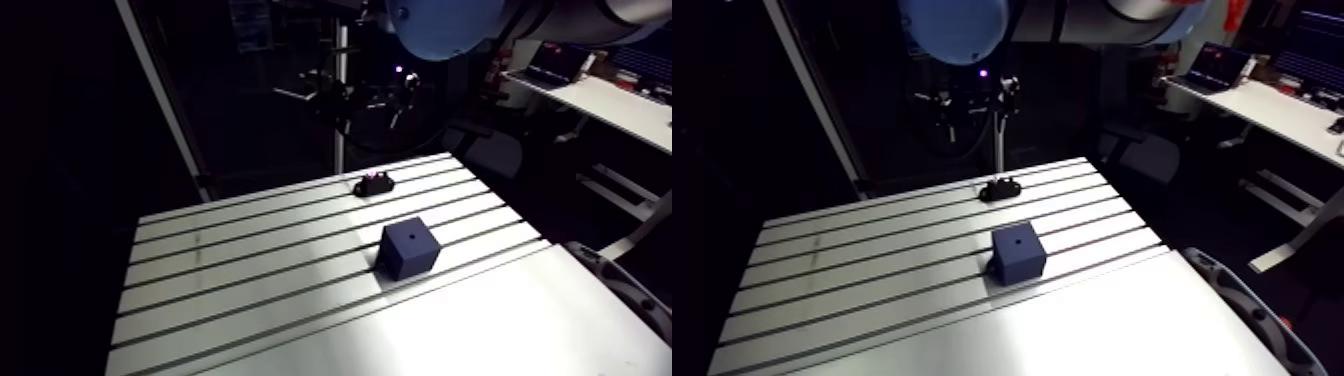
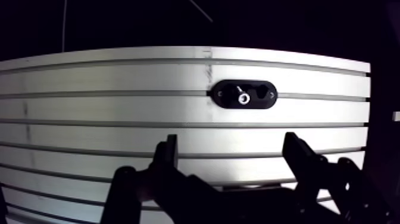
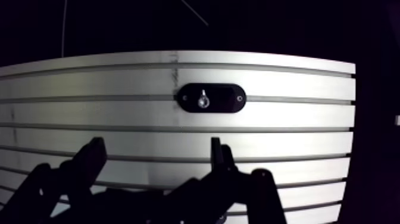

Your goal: Pick up the M10 bolt and insert it into the hole until fully seated.

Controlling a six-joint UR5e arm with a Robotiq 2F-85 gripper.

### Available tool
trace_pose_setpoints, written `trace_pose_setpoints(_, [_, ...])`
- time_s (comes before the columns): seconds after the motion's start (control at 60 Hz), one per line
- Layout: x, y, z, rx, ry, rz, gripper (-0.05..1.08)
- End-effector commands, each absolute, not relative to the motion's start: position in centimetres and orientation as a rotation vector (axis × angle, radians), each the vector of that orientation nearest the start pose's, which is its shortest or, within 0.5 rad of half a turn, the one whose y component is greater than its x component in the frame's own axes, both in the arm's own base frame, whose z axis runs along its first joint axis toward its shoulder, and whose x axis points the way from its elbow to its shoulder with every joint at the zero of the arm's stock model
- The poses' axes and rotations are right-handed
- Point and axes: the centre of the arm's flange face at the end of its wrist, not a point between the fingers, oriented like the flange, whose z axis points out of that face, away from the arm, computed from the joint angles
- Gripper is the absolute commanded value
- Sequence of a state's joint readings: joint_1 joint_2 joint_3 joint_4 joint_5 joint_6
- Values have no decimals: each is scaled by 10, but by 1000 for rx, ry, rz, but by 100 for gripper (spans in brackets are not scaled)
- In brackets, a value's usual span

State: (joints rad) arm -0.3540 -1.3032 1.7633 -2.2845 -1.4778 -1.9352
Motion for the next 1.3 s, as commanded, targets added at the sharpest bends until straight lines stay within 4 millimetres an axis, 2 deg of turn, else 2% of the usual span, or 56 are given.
trace_pose_setpoints(0.017, [-610,75,302,-43,3393,-3,8])
trace_pose_setpoints(0.05, [-613,78,295,-40,3385,-7,11])
trace_pose_setpoints(0.217, [-621,86,285,-26,3374,-13,17])
trace_pose_setpoints(0.433, [-631,91,283,-22,3373,-8,28])
trace_pose_setpoints(0.917, [-638,103,260,4,3338,-12,36])
trace_pose_setpoints(1.3, [-648,110,249,10,3324,4,40])
